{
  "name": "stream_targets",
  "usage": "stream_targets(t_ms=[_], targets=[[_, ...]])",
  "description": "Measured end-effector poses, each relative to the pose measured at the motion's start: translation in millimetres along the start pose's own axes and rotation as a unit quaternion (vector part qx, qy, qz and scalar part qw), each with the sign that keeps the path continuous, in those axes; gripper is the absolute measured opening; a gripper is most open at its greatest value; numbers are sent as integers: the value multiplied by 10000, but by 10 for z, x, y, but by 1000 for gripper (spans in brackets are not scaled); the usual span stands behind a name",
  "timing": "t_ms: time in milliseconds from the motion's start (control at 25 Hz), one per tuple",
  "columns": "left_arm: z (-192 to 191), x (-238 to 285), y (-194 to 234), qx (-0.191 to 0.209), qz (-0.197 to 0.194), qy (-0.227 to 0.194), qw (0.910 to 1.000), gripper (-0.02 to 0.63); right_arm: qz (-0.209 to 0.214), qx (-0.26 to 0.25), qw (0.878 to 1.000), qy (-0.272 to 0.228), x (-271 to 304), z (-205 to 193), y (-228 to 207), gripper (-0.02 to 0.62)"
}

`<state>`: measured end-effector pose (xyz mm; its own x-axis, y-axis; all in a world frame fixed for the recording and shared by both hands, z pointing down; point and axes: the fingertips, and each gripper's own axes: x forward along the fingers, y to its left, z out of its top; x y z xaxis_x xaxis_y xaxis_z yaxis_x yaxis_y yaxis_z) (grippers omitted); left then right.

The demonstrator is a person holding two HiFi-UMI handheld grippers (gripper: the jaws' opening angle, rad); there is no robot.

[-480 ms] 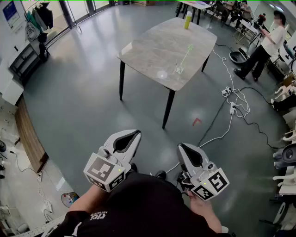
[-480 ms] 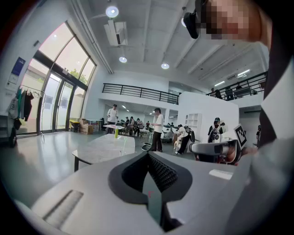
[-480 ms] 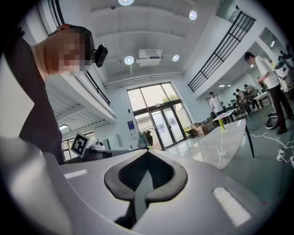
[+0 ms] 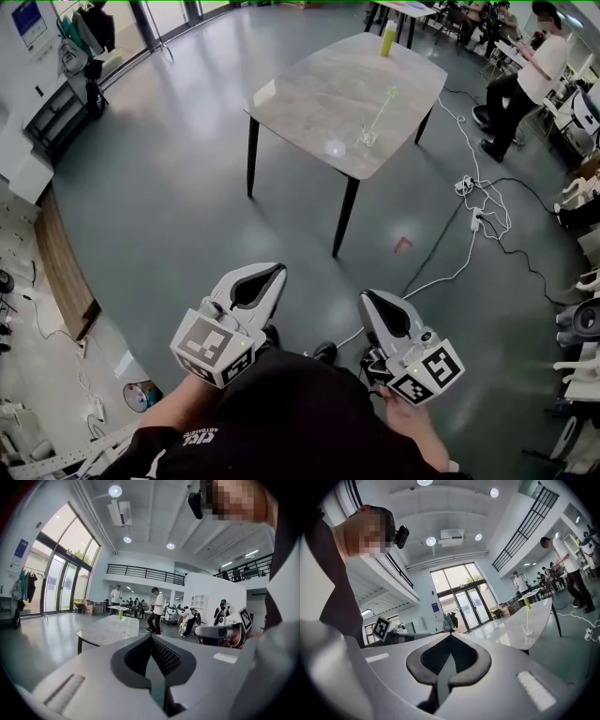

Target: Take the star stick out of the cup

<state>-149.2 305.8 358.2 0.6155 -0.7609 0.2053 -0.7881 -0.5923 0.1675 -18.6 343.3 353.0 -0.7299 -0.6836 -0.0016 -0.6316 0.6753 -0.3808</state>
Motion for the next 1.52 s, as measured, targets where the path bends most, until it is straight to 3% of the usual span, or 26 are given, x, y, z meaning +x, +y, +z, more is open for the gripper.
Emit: stream_targets(t_ms=[880, 1240, 1520], targets=[[7, 483, -976, 171, -69, -176, 9997, 3, 141, 350, 9992, -111, -1067, 111, -481, 14], [4, 715, -1031, 223, -94, -77, 9997, 2, 230, 583, 9978, -215, -1085, 109, -674, 14], [-21, 1081, -846, 91, -190, -15, 9998, 3, 66, 613, 9979, -182, -947, 182, -980, 14]])
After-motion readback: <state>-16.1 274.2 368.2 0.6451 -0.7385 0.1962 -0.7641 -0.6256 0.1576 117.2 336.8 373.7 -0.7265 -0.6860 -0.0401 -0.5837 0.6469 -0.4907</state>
